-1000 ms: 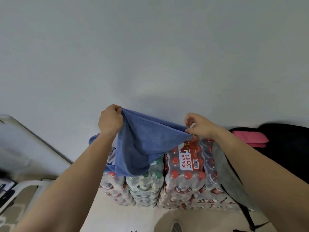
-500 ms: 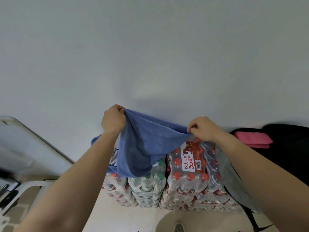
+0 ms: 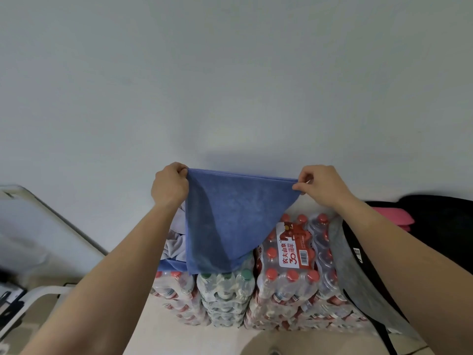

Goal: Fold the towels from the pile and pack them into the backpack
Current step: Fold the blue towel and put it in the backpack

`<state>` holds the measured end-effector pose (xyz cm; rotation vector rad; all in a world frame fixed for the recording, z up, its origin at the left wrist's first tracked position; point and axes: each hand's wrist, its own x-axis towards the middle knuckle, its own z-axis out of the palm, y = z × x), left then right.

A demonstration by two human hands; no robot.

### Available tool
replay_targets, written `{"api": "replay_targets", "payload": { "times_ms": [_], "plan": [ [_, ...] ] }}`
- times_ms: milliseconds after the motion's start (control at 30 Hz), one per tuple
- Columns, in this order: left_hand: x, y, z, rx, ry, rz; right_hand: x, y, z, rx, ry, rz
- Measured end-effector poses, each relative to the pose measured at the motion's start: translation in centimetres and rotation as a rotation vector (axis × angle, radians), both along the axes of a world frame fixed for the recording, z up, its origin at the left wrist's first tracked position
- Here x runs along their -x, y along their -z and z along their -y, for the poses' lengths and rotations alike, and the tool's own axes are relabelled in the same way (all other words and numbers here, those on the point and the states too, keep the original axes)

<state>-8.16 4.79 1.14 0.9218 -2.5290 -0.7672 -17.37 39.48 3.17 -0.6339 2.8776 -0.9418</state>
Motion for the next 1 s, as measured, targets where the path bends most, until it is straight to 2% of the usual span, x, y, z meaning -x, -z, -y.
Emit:
{"api": "replay_targets", "payload": {
  "times_ms": [167, 267, 367, 500, 833, 900, 1000],
  "plan": [
    [0.0, -2.6, 0.2, -0.018, 0.084, -0.161, 0.7, -2.9, -0.2, 0.082, 0.064, -0.076],
    [0.1, -5.3, 0.0, -0.02, 0.132, -0.267, 1.0, -6.1, 0.0, 0.04, 0.059, -0.225],
    [0.3, -7.6, -0.6, -0.089, 0.158, -0.339, 0.4, -8.6, 0.9, 0.126, 0.095, -0.326],
    [0.1, -8.1, -0.8, -0.144, 0.242, -0.291, -1.3, -8.8, 1.1, 0.142, 0.179, -0.243],
    [-0.6, -4.7, -2.0, -0.092, 0.349, -0.267, -3.6, -5.7, -1.2, 0.191, 0.291, -0.19],
    [0.0, -3.3, -2.3, -0.083, 0.352, -0.213, -2.8, -4.1, -1.7, 0.129, 0.323, -0.148],
    [1.4, 0.0, -3.0, -0.061, 0.35, -0.077, -1.4, -0.6, -2.5, -0.103, 0.365, -0.089]
  ]
}}
